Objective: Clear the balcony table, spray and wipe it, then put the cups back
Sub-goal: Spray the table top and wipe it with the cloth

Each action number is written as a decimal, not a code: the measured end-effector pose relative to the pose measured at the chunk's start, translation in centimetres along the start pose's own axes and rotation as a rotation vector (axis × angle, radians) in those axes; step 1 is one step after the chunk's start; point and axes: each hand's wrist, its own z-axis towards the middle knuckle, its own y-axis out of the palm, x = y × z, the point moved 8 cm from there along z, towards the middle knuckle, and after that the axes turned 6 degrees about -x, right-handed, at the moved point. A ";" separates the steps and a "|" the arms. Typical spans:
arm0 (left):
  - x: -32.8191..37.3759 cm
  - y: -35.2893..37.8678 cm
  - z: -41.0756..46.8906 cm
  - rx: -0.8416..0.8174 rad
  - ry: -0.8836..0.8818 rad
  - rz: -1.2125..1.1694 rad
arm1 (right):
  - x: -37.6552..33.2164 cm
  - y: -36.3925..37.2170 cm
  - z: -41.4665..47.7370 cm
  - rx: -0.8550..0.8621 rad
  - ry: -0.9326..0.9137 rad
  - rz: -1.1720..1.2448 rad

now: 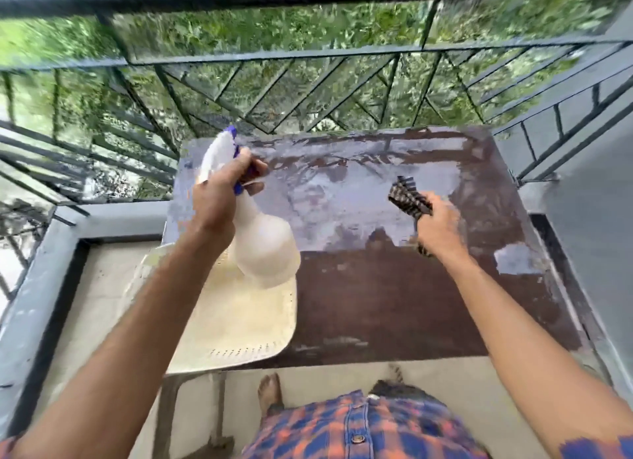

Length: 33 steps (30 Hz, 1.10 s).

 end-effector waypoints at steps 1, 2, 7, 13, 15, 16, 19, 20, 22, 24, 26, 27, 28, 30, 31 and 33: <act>-0.3 2.0 0.3 -0.005 0.000 0.008 | 2.1 -2.3 0.9 0.087 -0.013 -0.029; -0.8 4.0 0.6 -0.016 -0.002 0.021 | 4.6 -4.1 2.0 0.134 0.001 -0.087; -6.0 12.7 0.7 -0.050 -0.134 0.068 | 13.4 -3.5 5.6 -0.197 0.047 -0.443; -11.8 18.5 -0.6 -0.004 -0.233 0.043 | 15.2 -2.2 7.7 -0.128 -0.067 -0.428; -12.7 19.1 -0.9 0.015 -0.281 0.062 | 15.7 -0.3 8.5 -0.180 -0.075 -0.488; -13.2 19.3 -1.0 0.028 -0.313 0.066 | 15.7 0.6 8.9 -0.186 -0.067 -0.532; -14.0 19.3 -0.4 0.058 -0.371 0.082 | 13.8 3.6 9.3 -0.186 -0.068 -0.560; -14.2 19.2 -0.1 0.070 -0.385 0.100 | 12.4 5.0 9.2 -0.220 -0.118 -0.550; -14.9 18.9 0.9 0.080 -0.405 0.134 | 9.9 7.9 8.3 -0.296 -0.300 -0.557; -15.6 18.9 1.8 0.074 -0.432 0.147 | 8.9 9.3 6.4 -0.360 -0.493 -0.605; -16.3 18.7 2.8 0.076 -0.473 0.158 | 10.2 8.5 5.4 -0.374 -0.601 -0.640; -16.6 18.6 3.2 0.082 -0.491 0.162 | 11.5 7.3 5.9 -0.353 -0.601 -0.649; -16.9 18.6 3.7 0.082 -0.502 0.162 | 13.2 5.6 6.9 -0.313 -0.550 -0.659; -17.4 18.9 4.6 0.067 -0.503 0.152 | 17.0 1.1 9.8 -0.192 -0.353 -0.664; -17.6 19.0 5.1 0.053 -0.503 0.148 | 18.7 -1.3 11.4 -0.130 -0.231 -0.645; -18.0 19.3 6.1 0.019 -0.510 0.136 | 21.2 -5.3 14.8 -0.038 0.028 -0.560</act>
